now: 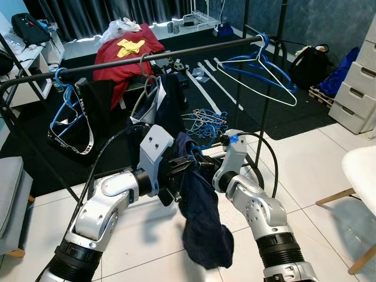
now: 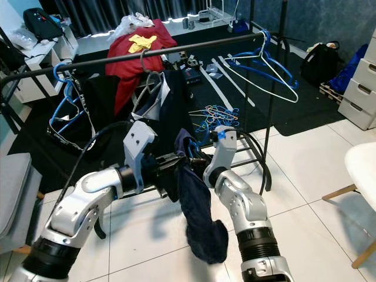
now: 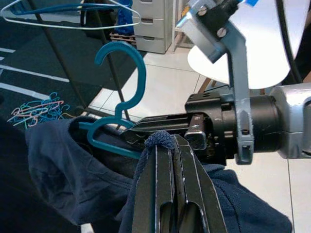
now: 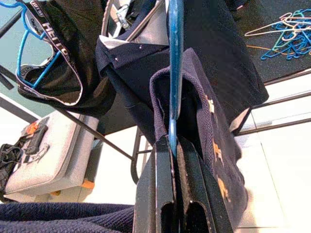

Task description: Hang hanger

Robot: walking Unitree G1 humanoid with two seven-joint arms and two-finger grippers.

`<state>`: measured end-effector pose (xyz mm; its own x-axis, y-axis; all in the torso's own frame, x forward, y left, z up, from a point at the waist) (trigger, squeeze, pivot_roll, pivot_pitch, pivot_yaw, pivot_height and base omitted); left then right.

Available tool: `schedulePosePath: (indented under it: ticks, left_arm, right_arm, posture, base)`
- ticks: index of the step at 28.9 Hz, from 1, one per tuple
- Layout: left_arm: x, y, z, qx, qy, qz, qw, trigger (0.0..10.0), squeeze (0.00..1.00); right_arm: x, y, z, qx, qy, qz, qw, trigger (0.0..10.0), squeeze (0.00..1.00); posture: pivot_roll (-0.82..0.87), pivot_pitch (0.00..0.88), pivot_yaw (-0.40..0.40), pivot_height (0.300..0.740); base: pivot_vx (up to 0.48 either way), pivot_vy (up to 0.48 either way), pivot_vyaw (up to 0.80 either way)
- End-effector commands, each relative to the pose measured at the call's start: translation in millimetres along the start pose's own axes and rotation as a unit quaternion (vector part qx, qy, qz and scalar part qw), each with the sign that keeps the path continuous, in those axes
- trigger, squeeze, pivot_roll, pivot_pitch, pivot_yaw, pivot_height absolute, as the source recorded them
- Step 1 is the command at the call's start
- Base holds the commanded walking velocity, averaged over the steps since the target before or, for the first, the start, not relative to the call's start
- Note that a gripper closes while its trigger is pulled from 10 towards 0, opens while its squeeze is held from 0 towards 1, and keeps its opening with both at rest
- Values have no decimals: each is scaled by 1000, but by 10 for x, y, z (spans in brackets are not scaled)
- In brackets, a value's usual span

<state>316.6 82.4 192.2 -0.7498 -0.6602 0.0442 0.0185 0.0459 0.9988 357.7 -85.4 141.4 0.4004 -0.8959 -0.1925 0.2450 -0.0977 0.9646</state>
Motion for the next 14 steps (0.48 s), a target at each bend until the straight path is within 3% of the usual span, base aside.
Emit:
schedulePosePath:
  ticks: [1, 2, 3, 4, 8, 9, 10, 14]
  left_arm:
    - [-9, -2, -17, -4, 4, -7, 1000, 4235, 0]
    - [-9, -2, -17, -4, 4, -7, 1000, 4235, 0]
    - [2, -5, -15, -4, 1, -1, 1000, 10000, 847]
    - [16, -4, -6, -4, -3, 3, 1000, 10000, 1000]
    - [22, 28, 15, 9, -2, 6, 1000, 10000, 1000]
    - [19, 62, 28, 22, 0, 13, 1000, 10000, 757]
    - [-6, 100, 48, 36, 7, 20, 999, 10000, 0]
    - [-73, 131, 79, 47, 25, 25, 998, 10000, 0]
  right_arm:
    - [-79, 26, 1, 5, 18, 2, 1000, 10000, 0]
    - [-79, 26, 1, 5, 18, 2, 1000, 10000, 0]
    - [-81, 25, 1, 5, 19, 3, 1000, 10000, 0]
    - [-81, 24, 1, 5, 20, 3, 1000, 10000, 0]
    - [-77, 27, -1, 6, 20, 4, 1000, 10000, 0]
    - [-73, 27, 0, 5, 20, 5, 1000, 10000, 0]
    - [-65, 29, -1, 5, 21, 5, 1000, 10000, 0]
    - [-50, 32, -2, 4, 20, 6, 1000, 10000, 0]
  posture:
    - [-70, 67, 74, 740]
    - [-70, 67, 74, 740]
    - [-70, 67, 73, 740]
    - [-71, 66, 71, 740]
    - [-71, 65, 71, 740]
    - [-71, 63, 69, 740]
    - [-68, 63, 66, 740]
    - [-68, 64, 65, 740]
  base:
    - [0, 0, 0]
    - [0, 0, 0]
    - [0, 0, 0]
    - [0, 0, 0]
    - [0, 0, 0]
    - [0, 0, 0]
    - [0, 0, 0]
    - [0, 0, 0]
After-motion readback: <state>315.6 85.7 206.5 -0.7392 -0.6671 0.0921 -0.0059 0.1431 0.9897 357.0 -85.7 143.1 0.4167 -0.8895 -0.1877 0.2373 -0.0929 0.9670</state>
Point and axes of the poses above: a point about 5 cm out from each wrist's last joint towards the gripper, its own z axis pointing back from the gripper into the wrist, its own y axis along the axis of the wrist's last joint, x = y × z, the point moved 2 cm from there along -z, pointing out of the wrist towards the gripper, and after that the axes turned 11 degrees about z, right-handed, at the moved point
